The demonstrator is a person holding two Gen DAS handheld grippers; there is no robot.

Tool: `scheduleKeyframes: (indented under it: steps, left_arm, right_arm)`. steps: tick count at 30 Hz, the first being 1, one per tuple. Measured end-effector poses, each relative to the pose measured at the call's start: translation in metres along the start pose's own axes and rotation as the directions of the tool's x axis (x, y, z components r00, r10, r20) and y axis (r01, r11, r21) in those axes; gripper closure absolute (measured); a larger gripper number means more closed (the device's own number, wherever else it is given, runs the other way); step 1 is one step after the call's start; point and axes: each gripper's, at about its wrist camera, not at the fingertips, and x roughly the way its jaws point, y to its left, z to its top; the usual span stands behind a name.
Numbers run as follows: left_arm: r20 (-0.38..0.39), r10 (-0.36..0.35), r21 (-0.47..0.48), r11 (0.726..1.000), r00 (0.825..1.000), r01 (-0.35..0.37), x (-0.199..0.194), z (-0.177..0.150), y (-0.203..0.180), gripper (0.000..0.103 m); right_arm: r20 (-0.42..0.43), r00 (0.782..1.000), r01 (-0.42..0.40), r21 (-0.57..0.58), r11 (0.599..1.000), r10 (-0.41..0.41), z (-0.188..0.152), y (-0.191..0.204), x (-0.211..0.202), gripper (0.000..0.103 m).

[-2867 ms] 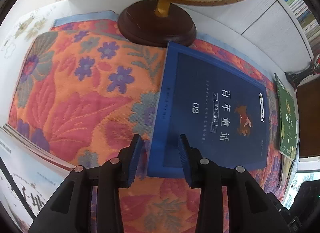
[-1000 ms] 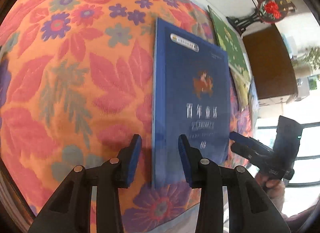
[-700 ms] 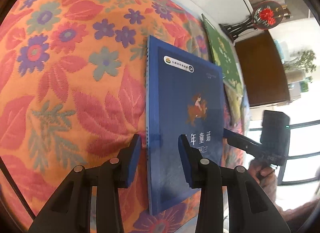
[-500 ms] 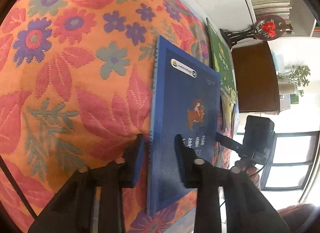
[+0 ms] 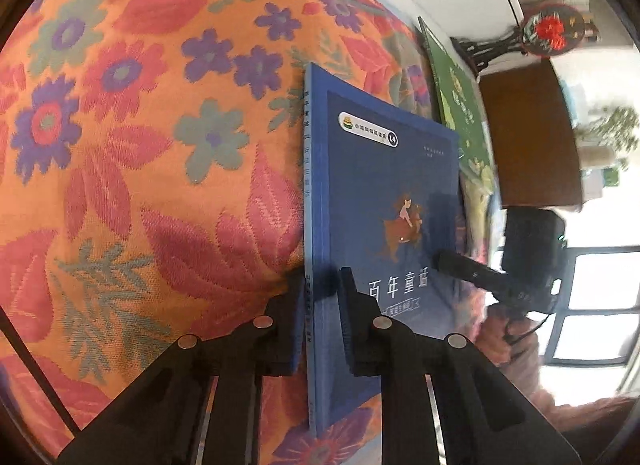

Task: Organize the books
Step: 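Lift the blue book upright with both grippers and carry it toward the stack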

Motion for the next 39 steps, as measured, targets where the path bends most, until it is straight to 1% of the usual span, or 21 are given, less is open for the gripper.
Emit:
scheduleKeyframes:
  steps: [2,4,5,7,9,11,13,15,17,19,23,26,30,35,39]
  left_arm:
    - [0.031,0.04,0.021,0.999,0.999,-0.041,-0.001,-0.002,-0.008,0.089]
    - [0.067,0.089,0.066,0.993,0.994,-0.093,-0.002,-0.006,-0.017,0.089]
    - [0.078,0.103,0.08,0.991,0.992,-0.109,-0.003,-0.007,-0.02,0.089]
    - [0.095,0.092,0.086,0.991,0.991,-0.1,-0.008,-0.008,-0.022,0.089]
    - [0.115,0.064,0.09,0.993,0.991,-0.074,-0.015,-0.009,-0.024,0.089]
    - [0.129,0.078,0.133,0.986,0.988,-0.096,-0.022,-0.013,-0.032,0.089]
    - [0.126,0.122,0.19,0.971,0.984,-0.145,-0.026,-0.016,-0.041,0.089]
    - [0.116,0.13,0.191,0.97,0.985,-0.151,-0.032,-0.017,-0.041,0.089]
    - [0.117,0.142,0.201,0.966,0.983,-0.164,-0.036,-0.019,-0.04,0.089]
    - [0.123,0.152,0.214,0.961,0.981,-0.176,-0.042,-0.022,-0.039,0.089]
    - [0.139,0.148,0.224,0.958,0.979,-0.177,-0.054,-0.028,-0.039,0.089]
    - [0.144,0.134,0.213,0.963,0.98,-0.163,-0.063,-0.032,-0.033,0.089]
    - [0.161,0.15,0.2,0.963,0.976,-0.181,-0.075,-0.04,-0.023,0.089]
    - [0.181,0.144,0.181,0.967,0.973,-0.177,-0.094,-0.047,-0.01,0.089]
    - [0.197,0.155,0.178,0.965,0.968,-0.191,-0.109,-0.053,-0.001,0.089]
  right_arm:
    - [0.007,1.0,0.02,0.009,1.0,-0.02,-0.001,0.002,0.0,0.088]
    - [0.013,0.998,0.061,-0.012,0.998,-0.061,-0.002,0.009,-0.001,0.088]
    - [0.018,0.996,0.084,-0.031,0.996,-0.083,-0.002,0.013,-0.001,0.088]
    - [0.027,0.991,0.135,-0.084,0.987,-0.133,-0.004,0.024,-0.002,0.088]
    - [0.018,0.988,0.157,-0.125,0.98,-0.156,-0.007,0.034,-0.003,0.088]
    - [0.006,0.989,0.15,-0.162,0.975,-0.151,-0.011,0.045,-0.003,0.088]
    - [0.002,0.986,0.162,-0.197,0.967,-0.165,-0.015,0.054,-0.001,0.088]
    - [0.001,0.986,0.162,-0.209,0.964,-0.165,-0.02,0.06,0.0,0.088]
    - [0.005,0.989,0.145,-0.208,0.967,-0.147,-0.023,0.065,0.0,0.088]
    - [0.015,0.988,0.152,-0.22,0.963,-0.153,-0.025,0.072,0.0,0.088]
    - [0.022,0.986,0.168,-0.237,0.957,-0.168,-0.028,0.084,0.005,0.088]
    - [0.023,0.985,0.173,-0.246,0.954,-0.173,-0.029,0.093,0.008,0.088]
    - [0.018,0.983,0.179,-0.269,0.946,-0.181,-0.033,0.11,0.017,0.088]
    - [0.01,0.984,0.174,-0.288,0.942,-0.179,-0.04,0.134,0.031,0.088]
    - [0.014,0.984,0.172,-0.303,0.937,-0.177,-0.042,0.153,0.041,0.088]
